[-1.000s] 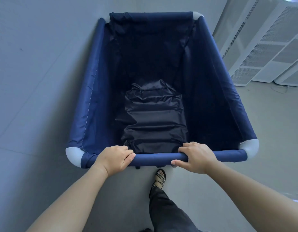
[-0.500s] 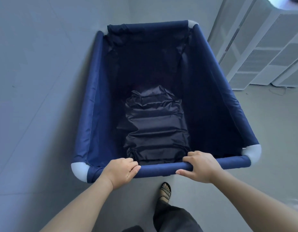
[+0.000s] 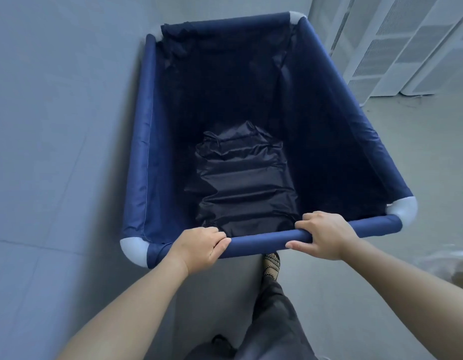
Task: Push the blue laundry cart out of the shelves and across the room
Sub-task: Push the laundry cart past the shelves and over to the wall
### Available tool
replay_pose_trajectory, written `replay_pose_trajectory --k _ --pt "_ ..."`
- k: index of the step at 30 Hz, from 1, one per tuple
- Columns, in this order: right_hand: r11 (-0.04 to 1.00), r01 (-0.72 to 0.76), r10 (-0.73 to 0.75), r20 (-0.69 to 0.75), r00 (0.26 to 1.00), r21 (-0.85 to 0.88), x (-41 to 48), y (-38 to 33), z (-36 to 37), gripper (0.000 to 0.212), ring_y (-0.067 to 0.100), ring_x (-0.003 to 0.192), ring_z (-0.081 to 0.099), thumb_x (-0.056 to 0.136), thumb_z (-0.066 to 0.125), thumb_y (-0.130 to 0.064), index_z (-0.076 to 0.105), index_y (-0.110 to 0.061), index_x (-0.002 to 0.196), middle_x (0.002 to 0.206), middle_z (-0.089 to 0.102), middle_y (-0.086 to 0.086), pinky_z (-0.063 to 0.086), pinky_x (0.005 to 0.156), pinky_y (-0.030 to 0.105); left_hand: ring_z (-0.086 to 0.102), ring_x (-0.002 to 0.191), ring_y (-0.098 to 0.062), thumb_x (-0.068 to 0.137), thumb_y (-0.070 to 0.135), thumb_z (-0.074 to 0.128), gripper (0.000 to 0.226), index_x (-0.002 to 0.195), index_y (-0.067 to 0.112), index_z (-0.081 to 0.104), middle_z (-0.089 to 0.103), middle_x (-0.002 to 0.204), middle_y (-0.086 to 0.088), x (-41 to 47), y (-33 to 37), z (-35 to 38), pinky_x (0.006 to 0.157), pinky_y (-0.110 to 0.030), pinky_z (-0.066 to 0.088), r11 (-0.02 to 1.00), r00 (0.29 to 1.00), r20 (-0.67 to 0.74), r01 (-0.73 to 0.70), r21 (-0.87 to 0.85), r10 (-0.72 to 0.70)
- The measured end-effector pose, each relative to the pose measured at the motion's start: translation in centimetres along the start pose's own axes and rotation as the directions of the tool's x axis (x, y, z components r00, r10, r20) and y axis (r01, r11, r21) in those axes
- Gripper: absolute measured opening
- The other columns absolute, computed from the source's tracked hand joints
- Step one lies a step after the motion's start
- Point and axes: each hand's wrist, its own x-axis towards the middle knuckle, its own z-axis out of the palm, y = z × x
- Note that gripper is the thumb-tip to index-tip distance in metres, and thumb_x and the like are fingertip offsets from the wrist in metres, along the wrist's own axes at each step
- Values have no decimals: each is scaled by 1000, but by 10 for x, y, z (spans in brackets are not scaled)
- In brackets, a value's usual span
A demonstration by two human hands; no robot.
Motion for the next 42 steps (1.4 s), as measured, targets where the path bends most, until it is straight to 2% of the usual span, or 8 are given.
replay_pose_trajectory --k 13,20,27,31,33,37,40,42 --pt "999 -20 20 -12 1000 31 -9 -76 17 56 10 69 44 70 20 -86 42 -34 70 69 44 -11 24 51 28 47 70 -14 80 55 -3 63 79 21 50 45 75 10 -48 -52 3 57 -29 32 995 998 -18 -52 88 53" --pt "1000 -28 28 -25 999 10 39 -41 -1 56 11 70 46 70 21 -85 45 -34 70 69 44 -12 20 49 25 51 71 -18 97 41 26 37 80 22 52 48 76 8 5 -66 -13 57 -32 41 995 997 -52 -48 86 53" --pt "998 -46 47 -7 999 37 123 -17 -27 62 13 75 51 71 22 -85 52 -30 74 75 51 -11 32 55 29 51 72 -17 82 54 0 61 81 22 52 51 77 6 76 -112 -53 55 -30 37 993 999 -47 -5 114 10" --pt "994 -61 61 2 998 88 177 -5 -46 58 15 80 51 72 26 -84 51 -31 77 80 54 -10 30 59 30 55 85 -16 98 42 21 38 95 25 54 53 90 7 120 -144 -77 58 -31 39 988 998 -12 61 141 -59" --pt "990 -80 81 -5 997 114 201 0 -53 63 16 84 49 72 27 -84 55 -29 83 83 55 -8 32 62 30 56 89 -17 98 40 26 33 106 27 56 56 97 6 138 -154 -89 64 -33 44 988 995 -48 87 126 -82" --pt "986 -125 130 -36 991 112 242 6 -63 60 18 91 48 78 34 -78 56 -25 97 94 56 -4 34 68 31 61 86 -30 91 46 22 54 113 16 61 66 98 -5 162 -159 -106 76 -41 47 986 969 -217 137 92 -115" --pt "983 -177 179 -57 982 47 265 5 -70 54 24 95 50 87 33 -68 52 -22 108 102 56 0 35 80 37 55 112 -28 93 37 47 40 127 15 53 62 118 -5 180 -165 -112 101 -46 36 966 944 -225 256 33 -242" --pt "979 -203 204 -71 976 33 278 6 -72 48 26 98 50 92 32 -59 49 -19 113 106 55 1 33 88 41 48 121 -24 93 33 49 42 132 18 47 57 126 -3 195 -171 -120 109 -46 28 955 938 -190 296 6 -289"
